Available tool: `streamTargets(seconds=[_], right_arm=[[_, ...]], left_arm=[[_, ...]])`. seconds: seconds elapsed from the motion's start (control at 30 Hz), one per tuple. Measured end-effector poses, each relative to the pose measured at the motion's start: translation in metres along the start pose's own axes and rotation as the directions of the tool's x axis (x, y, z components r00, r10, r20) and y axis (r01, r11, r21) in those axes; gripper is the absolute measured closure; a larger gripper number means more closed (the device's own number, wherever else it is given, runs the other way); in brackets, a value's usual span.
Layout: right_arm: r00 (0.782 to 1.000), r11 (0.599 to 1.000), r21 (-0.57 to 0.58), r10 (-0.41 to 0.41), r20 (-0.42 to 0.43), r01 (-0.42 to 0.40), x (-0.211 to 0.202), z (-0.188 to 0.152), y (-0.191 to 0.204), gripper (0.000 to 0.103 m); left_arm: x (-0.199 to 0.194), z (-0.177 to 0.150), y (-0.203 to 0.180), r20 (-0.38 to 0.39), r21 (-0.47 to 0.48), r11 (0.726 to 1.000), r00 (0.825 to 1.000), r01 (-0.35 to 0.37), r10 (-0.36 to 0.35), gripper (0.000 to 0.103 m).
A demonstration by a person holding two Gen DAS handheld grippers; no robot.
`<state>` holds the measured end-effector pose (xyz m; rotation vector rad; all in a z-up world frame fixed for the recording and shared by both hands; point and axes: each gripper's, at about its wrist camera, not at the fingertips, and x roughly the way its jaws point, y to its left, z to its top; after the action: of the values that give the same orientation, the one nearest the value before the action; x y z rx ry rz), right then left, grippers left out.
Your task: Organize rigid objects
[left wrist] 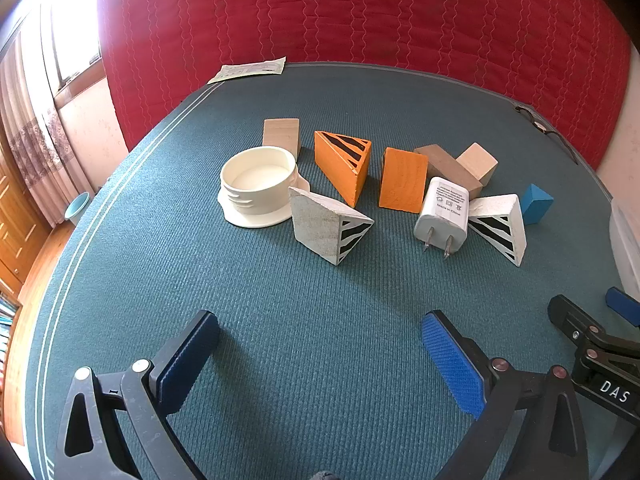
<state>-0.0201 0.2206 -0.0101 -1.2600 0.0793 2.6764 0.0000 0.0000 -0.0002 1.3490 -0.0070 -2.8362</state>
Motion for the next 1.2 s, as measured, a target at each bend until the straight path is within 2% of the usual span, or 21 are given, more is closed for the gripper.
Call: streamTargets(seconds=[1.0, 1.2], right_arm=[[1.0, 1.0, -0.002, -0.002, 0.0, 0.002, 0.0054, -0.0036, 0.0016, 0.0], [1.0, 1.0, -0.014, 0.019, 0.0, -0.019, 0.0032, -0.0037, -0.003, 0.0]], left_arm=[[0.0012, -0.0013, 0.0017, -0.002, 0.0, 1.0, 1.0, -0.002, 0.002, 0.0], [0.0021, -0.0025, 0.0015, -0.003, -0.002, 1.0, 1.0, 0.0, 0.0, 0.0]])
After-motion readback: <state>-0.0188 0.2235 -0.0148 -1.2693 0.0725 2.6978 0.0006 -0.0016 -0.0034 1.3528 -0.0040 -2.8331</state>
